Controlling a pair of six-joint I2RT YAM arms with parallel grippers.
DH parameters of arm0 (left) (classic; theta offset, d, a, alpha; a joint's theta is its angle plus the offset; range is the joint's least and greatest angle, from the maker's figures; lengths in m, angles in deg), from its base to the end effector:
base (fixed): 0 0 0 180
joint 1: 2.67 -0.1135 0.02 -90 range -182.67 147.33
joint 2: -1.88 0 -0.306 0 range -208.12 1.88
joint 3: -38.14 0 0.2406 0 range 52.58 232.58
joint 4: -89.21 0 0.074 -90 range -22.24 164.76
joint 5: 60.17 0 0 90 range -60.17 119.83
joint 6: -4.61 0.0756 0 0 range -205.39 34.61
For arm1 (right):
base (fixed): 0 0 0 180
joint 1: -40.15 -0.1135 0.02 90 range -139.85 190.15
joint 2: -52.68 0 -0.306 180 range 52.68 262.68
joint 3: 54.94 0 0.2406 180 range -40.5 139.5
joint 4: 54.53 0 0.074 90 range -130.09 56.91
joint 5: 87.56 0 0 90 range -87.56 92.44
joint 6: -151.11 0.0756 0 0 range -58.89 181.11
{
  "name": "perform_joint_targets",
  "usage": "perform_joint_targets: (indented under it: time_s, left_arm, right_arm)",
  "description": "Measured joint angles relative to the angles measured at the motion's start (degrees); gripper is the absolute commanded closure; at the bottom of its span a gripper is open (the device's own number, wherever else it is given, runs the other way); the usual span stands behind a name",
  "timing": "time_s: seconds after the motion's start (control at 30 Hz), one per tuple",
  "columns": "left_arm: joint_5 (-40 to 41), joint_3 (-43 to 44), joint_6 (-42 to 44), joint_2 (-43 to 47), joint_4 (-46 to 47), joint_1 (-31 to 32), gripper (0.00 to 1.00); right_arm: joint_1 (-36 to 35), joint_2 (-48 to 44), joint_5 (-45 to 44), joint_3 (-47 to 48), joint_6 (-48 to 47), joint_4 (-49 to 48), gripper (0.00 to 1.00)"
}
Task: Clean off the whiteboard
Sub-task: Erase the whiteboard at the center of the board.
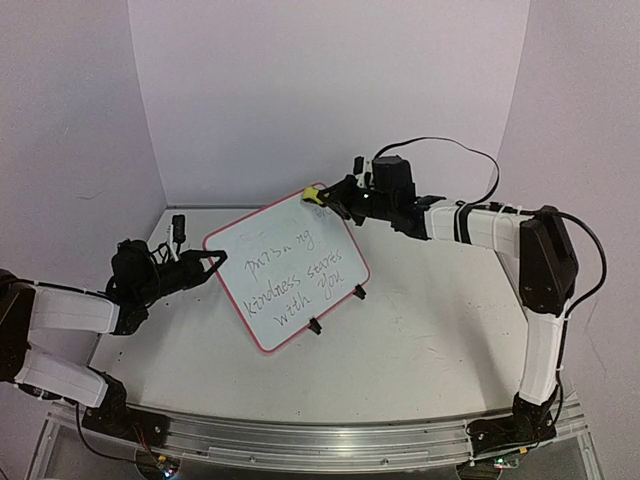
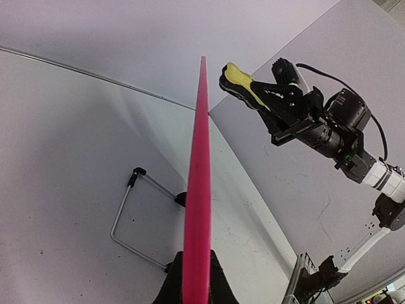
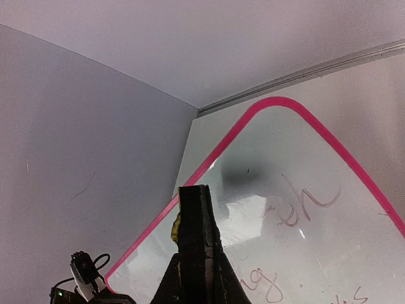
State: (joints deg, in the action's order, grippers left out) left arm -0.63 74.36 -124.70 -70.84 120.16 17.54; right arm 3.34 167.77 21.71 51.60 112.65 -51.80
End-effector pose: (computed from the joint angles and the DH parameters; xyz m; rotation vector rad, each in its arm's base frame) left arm 0.2317 -0.1261 0.2491 0.1364 1.8013 -1.2045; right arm 0.4096 0.3377 0.3264 -0.0195 1.9856 1.3636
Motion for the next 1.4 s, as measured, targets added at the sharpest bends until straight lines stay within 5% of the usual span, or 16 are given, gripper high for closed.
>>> perform_joint_targets:
  time_s: [0.77,1.4]
  left_arm:
    - [0.7,-1.9,-0.8,-0.2,3.1,0.5,1.0]
    - [1.8,-1.9,-1.2,-2.8,6.0,0.5,1.0]
  right_arm:
    - [3.6,0.3,-0.1,-11.0,12.1,-6.0,1.0]
    - [4.0,8.8,4.8,-0.3,17.7,-9.5,1.0]
